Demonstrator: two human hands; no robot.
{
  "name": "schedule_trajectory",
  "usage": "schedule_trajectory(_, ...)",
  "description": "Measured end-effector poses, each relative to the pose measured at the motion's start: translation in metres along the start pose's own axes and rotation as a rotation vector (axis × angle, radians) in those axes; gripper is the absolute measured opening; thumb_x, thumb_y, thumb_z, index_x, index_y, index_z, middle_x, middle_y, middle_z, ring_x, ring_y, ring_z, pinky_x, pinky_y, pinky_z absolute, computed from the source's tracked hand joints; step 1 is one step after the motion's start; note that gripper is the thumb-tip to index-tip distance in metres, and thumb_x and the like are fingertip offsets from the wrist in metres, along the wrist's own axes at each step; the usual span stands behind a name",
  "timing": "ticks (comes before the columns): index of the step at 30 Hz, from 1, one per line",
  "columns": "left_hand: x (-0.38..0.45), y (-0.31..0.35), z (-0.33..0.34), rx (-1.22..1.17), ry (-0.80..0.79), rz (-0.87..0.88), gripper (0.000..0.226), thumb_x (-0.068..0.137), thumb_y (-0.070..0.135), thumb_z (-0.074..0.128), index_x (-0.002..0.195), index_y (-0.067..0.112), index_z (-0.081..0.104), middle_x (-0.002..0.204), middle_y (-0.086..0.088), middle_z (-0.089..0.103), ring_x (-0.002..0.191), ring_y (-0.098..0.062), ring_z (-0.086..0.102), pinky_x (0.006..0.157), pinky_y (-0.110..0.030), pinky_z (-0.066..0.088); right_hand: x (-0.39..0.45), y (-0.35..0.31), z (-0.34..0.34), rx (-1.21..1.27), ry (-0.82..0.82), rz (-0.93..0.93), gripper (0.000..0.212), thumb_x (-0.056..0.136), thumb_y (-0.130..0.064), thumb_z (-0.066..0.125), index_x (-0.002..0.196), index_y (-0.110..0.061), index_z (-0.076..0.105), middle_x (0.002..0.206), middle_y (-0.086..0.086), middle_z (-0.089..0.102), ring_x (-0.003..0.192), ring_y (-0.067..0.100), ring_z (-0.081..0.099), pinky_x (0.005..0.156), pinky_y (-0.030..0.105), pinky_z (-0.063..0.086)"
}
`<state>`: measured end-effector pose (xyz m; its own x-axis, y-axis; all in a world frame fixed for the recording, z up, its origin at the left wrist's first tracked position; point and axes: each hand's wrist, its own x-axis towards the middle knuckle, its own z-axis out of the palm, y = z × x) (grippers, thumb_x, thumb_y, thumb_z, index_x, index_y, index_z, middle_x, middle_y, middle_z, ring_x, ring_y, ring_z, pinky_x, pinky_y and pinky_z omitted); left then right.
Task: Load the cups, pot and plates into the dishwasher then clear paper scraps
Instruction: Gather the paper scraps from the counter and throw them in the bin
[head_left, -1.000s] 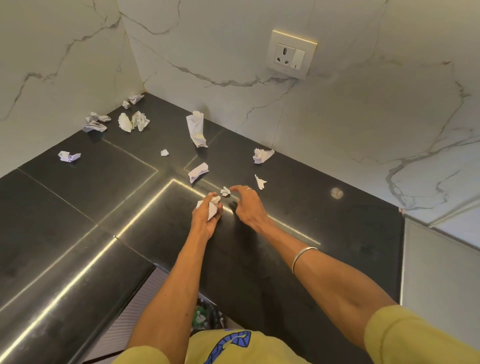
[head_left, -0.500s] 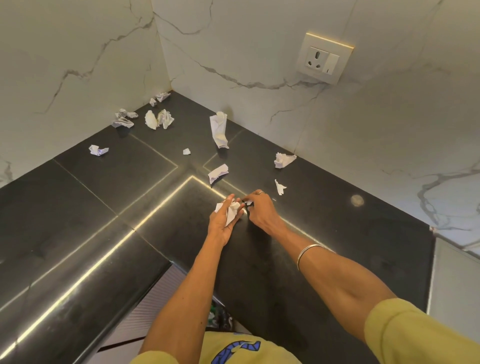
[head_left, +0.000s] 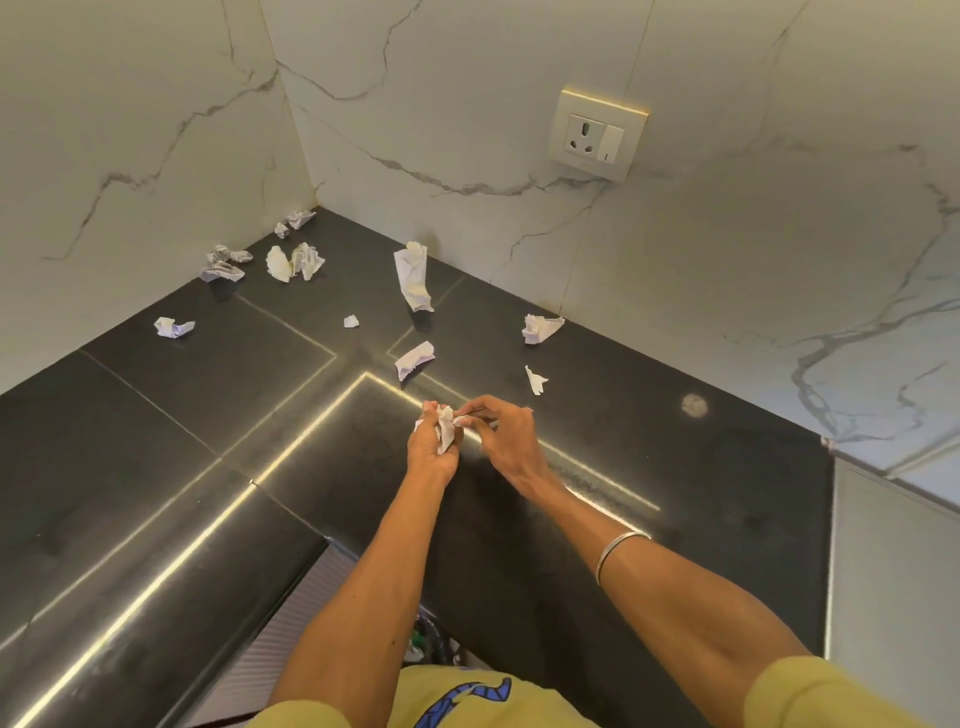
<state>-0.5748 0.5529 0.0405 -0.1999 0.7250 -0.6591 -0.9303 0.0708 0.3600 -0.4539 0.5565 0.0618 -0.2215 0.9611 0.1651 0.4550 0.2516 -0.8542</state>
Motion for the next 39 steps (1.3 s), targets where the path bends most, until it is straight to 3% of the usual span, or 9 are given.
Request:
schedule_trajectory(5, -0.001, -0.003, 0.009, -0.015, -0.030, -0.089, 0.039, 0.099, 0.045, 0.049, 0.079, 0.012, 0.054, 0.066, -0.007, 0.060, 0.051, -0.016, 0.062, 0.050, -0.025, 0.057, -0.008, -0.011, 0.003, -0.124, 0.046, -0.089, 0.011, 0.077, -0.015, 0.079, 0.086, -0.022, 0.079, 0.083, -0.008, 0.075, 0.074, -0.016, 0.059, 0.068, 0.003, 0.042)
schedule_trajectory(8, -0.004, -0.010, 0.010, -0.034, -0.036, -0.133, 0.040, 0.102, 0.040, 0.045, 0.076, 0.011, 0.053, 0.057, -0.008, 0.061, 0.047, -0.020, 0.064, 0.048, -0.028, 0.057, -0.009, -0.012, 0.005, -0.188, 0.015, -0.073, 0.013, 0.074, -0.018, 0.082, 0.083, -0.027, 0.080, 0.079, -0.011, 0.072, 0.067, -0.007, 0.054, 0.062, 0.010, 0.039)
schedule_trajectory(11, 0.000, -0.013, 0.004, -0.038, -0.033, -0.163, 0.030, 0.100, 0.034, 0.048, 0.079, 0.013, 0.053, 0.067, -0.007, 0.059, 0.053, -0.019, 0.063, 0.051, -0.026, 0.057, -0.009, -0.008, 0.001, -0.222, -0.095, -0.059, 0.016, 0.073, -0.018, 0.080, 0.086, -0.028, 0.081, 0.082, -0.011, 0.070, 0.071, 0.003, 0.061, 0.064, 0.019, 0.047)
schedule_trajectory(16, 0.005, -0.011, 0.009, -0.070, -0.037, -0.182, 0.029, 0.097, 0.032, 0.052, 0.073, 0.015, 0.052, 0.067, -0.003, 0.054, 0.053, -0.014, 0.057, 0.045, -0.021, 0.051, -0.017, -0.005, -0.010, -0.325, -0.187, -0.108, 0.019, 0.086, -0.013, 0.071, 0.097, -0.025, 0.080, 0.090, -0.019, 0.054, 0.091, -0.012, 0.047, 0.072, -0.004, 0.032)
schedule_trajectory(19, 0.014, -0.010, 0.013, -0.065, -0.053, -0.222, 0.026, 0.096, 0.034, 0.055, 0.076, 0.018, 0.053, 0.070, -0.002, 0.054, 0.038, -0.011, 0.052, 0.033, -0.017, 0.039, -0.016, 0.001, -0.014, -0.305, -0.140, -0.095, 0.022, 0.090, -0.017, 0.065, 0.100, -0.031, 0.078, 0.087, -0.019, 0.053, 0.081, -0.004, 0.053, 0.070, 0.008, 0.041)
schedule_trajectory(21, 0.015, -0.007, 0.018, -0.088, -0.054, -0.220, 0.027, 0.097, 0.032, 0.054, 0.075, 0.017, 0.054, 0.070, -0.001, 0.054, 0.043, -0.012, 0.054, 0.034, -0.018, 0.039, -0.011, 0.008, -0.019, -0.291, -0.030, -0.055, 0.019, 0.092, -0.021, 0.062, 0.099, -0.031, 0.077, 0.083, -0.014, 0.057, 0.072, 0.003, 0.054, 0.067, 0.019, 0.043)
schedule_trajectory(25, 0.020, -0.003, 0.023, -0.127, -0.093, -0.241, 0.034, 0.099, 0.030, 0.050, 0.069, 0.015, 0.053, 0.065, 0.000, 0.054, 0.052, -0.012, 0.055, 0.033, -0.015, 0.034, 0.004, 0.023, -0.035, -0.315, 0.097, 0.052, 0.020, 0.097, -0.020, 0.054, 0.102, -0.025, 0.073, 0.096, -0.008, 0.063, 0.089, 0.008, 0.060, 0.081, 0.026, 0.049)
schedule_trajectory(32, 0.033, -0.008, 0.037, -0.039, -0.106, -0.283, 0.029, 0.098, 0.028, 0.055, 0.072, 0.014, 0.053, 0.073, -0.002, 0.052, 0.061, -0.013, 0.055, 0.036, -0.015, 0.041, 0.035, 0.045, -0.051, -0.407, 0.086, 0.205, 0.048, 0.089, 0.002, 0.051, 0.133, -0.017, 0.056, 0.127, 0.004, 0.052, 0.116, 0.021, 0.050, 0.094, 0.034, 0.047)
schedule_trajectory(39, 0.046, -0.017, 0.051, 0.089, -0.109, -0.280, 0.032, 0.099, 0.029, 0.055, 0.071, 0.015, 0.053, 0.073, -0.002, 0.053, 0.053, -0.013, 0.059, 0.036, -0.015, 0.040, 0.061, 0.066, -0.049, -0.436, -0.001, 0.309, 0.054, 0.089, -0.009, 0.061, 0.141, -0.020, 0.052, 0.139, 0.005, 0.051, 0.123, 0.026, 0.049, 0.103, 0.037, 0.044)
